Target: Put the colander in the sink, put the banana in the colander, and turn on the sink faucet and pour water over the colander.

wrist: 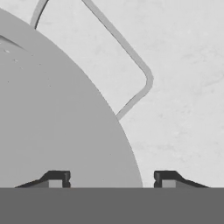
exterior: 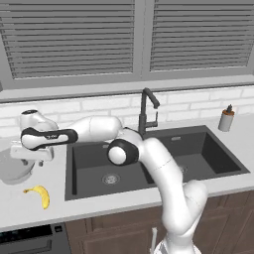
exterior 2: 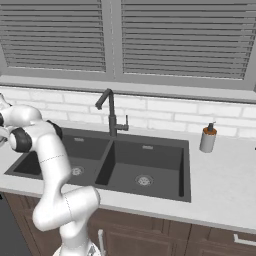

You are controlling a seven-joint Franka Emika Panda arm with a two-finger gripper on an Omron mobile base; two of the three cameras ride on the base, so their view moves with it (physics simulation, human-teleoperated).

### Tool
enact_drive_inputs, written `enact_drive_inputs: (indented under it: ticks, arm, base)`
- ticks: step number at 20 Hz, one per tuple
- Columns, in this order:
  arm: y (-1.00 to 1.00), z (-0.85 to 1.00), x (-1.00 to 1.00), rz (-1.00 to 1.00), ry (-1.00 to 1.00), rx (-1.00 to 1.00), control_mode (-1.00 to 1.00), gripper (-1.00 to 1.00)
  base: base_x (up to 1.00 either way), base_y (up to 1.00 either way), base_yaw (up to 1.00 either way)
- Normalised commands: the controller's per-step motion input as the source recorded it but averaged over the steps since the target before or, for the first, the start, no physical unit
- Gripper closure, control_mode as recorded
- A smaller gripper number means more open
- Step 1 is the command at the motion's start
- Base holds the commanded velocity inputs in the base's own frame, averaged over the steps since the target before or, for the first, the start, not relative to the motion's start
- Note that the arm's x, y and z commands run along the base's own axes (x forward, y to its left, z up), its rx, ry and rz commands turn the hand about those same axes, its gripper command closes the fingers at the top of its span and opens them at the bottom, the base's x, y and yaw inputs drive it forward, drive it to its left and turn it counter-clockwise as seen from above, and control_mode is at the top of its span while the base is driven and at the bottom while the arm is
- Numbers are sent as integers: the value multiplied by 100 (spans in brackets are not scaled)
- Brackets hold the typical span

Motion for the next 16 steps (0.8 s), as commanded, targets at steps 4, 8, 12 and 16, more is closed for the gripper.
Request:
enact_drive_inputs:
  ticks: [4,8,12,16]
  arm:
    - [1,0,0,0,0,0,-100,100]
    - [0,0,0,0,0,0,-100,100]
    - [-3,0,-2,-3,0,0,-100,100]
    - [-35,0,-2,-11,0,0,-100,100]
  base:
    - [0,0,0]
    - [0,0,0]
    - [0,0,0]
    - [0,0,0]
